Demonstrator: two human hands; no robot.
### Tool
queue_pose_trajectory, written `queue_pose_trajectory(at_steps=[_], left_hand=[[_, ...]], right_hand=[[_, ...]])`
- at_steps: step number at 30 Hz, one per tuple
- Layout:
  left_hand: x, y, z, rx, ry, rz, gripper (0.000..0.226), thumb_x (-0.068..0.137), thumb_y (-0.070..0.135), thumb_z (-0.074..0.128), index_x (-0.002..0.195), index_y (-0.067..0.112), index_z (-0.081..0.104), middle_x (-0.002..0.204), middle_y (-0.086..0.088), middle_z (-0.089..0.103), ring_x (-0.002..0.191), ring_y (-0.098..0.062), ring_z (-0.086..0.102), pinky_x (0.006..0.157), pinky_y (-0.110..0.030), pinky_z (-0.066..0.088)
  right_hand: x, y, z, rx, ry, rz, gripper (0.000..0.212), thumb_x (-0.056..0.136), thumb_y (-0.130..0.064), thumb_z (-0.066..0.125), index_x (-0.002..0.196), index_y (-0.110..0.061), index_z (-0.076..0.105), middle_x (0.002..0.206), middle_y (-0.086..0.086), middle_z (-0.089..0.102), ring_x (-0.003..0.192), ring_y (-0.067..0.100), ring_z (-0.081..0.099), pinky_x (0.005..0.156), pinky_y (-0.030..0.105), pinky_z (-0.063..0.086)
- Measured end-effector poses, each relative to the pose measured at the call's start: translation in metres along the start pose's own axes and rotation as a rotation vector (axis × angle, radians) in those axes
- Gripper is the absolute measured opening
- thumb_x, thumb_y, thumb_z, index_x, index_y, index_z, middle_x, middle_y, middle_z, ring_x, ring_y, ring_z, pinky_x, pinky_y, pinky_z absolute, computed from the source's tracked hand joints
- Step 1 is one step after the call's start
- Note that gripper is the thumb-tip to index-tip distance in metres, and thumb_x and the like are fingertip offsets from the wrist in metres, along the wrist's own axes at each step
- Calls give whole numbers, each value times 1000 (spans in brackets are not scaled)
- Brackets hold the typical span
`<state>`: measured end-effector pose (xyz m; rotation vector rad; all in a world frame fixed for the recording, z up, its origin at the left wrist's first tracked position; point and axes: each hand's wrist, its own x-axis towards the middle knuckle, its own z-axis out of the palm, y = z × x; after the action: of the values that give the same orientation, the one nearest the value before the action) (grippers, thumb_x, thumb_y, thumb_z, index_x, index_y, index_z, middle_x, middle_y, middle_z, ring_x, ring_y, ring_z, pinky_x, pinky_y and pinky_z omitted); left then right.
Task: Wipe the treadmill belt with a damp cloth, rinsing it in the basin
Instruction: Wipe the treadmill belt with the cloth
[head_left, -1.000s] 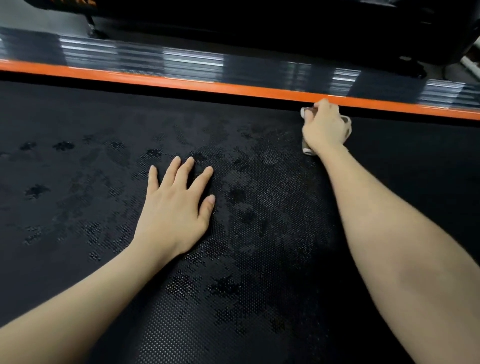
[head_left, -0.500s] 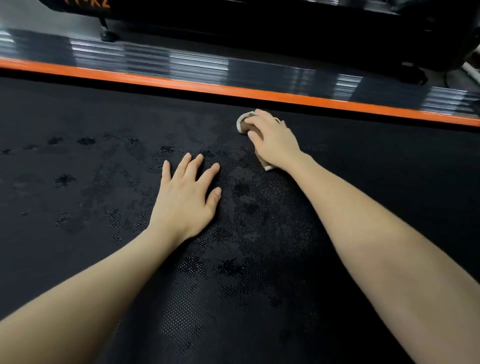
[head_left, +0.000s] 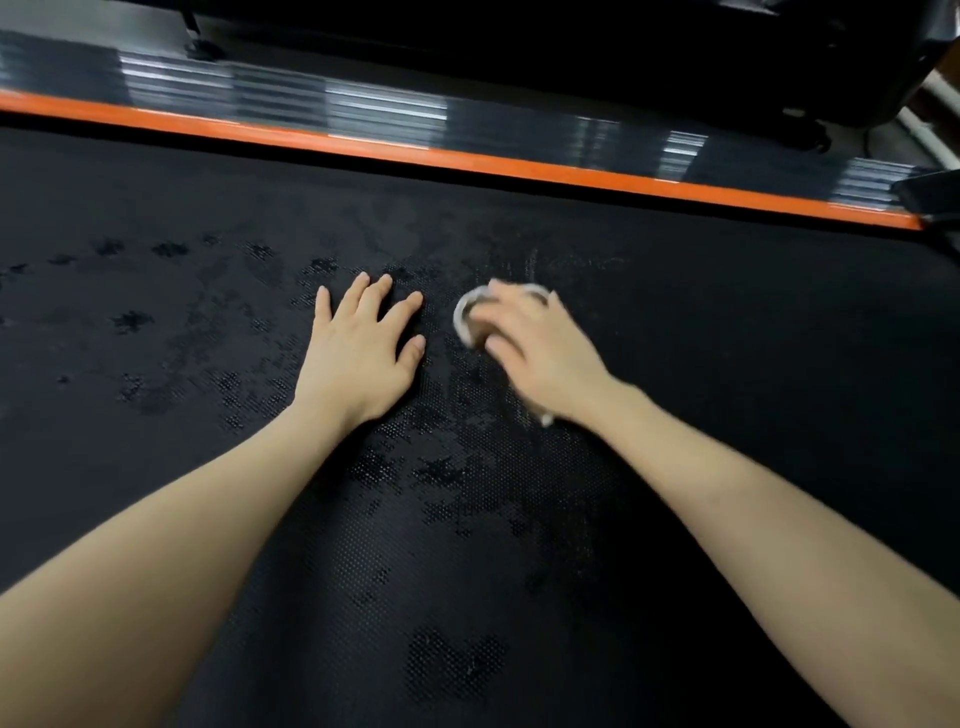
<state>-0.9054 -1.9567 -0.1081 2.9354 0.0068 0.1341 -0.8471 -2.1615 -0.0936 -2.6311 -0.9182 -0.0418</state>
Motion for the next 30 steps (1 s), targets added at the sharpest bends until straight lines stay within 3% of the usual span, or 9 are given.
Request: queue_pose_trajectory(at_steps=[3,5,8,11,15,20,23,27,30], left_hand=[[0,0,1,-14,10,1,64,88,49,21,144,24,35,153,-12,28,144,-29,13,116,-53,4],[1,0,1,-11,14,6,57,94,46,25,144,23,36,153,-12,27,144,-30,13,115,-54,4],[1,0,2,2,14,4,51,97,40,35,145,23,34,154,-12,24,145,-29,11,115,-53,4],[1,-1,2,-2,28,12,51,97,40,35,145,22,35,153,-13,26,144,-29,12,115,-54,4],[0,-1,0,-2,37,23,61,90,46,26,143,20,38,151,-15,31,143,-32,17,114,-56,7],[1,-3,3,-16,62,30,49,98,38,39,144,20,38,152,-14,29,144,-31,15,115,-55,6],[2,-2,3,-22,66,36,49,97,38,40,143,20,38,152,-15,29,144,-31,15,115,-55,5],[1,-1,2,-26,71,34,49,97,37,40,143,20,38,151,-16,29,143,-32,15,114,-56,6],[0,-1,2,-26,74,36,49,97,37,40,143,20,39,151,-16,30,143,-32,16,114,-56,6]], right_hand=[[35,15,-2,-18,95,259,29,96,-21,47,124,-23,55,150,3,34,138,26,29,113,51,17],[32,2,4,-43,144,322,28,95,-21,48,121,-21,56,148,2,37,133,27,34,111,49,22],[-10,-42,14,-41,151,185,24,91,-26,45,111,-22,58,143,3,41,127,26,40,107,52,27],[-76,-78,16,39,17,-13,36,90,-32,39,119,-19,56,145,5,40,127,27,42,107,54,28],[-99,-50,0,68,-51,-183,38,92,-32,42,124,-19,57,144,5,45,131,24,42,110,52,26],[-43,14,-16,23,124,366,30,95,-27,47,124,-24,54,148,0,37,138,20,31,114,57,12],[-46,4,-21,19,123,386,36,93,-26,53,129,-23,50,152,1,31,137,21,28,113,48,17],[-80,-32,-38,272,81,332,36,94,-19,52,130,-27,48,145,-7,39,131,14,36,102,28,28],[-86,-60,-57,856,105,413,32,96,-17,51,122,-35,51,129,-13,54,116,2,52,100,28,41]])
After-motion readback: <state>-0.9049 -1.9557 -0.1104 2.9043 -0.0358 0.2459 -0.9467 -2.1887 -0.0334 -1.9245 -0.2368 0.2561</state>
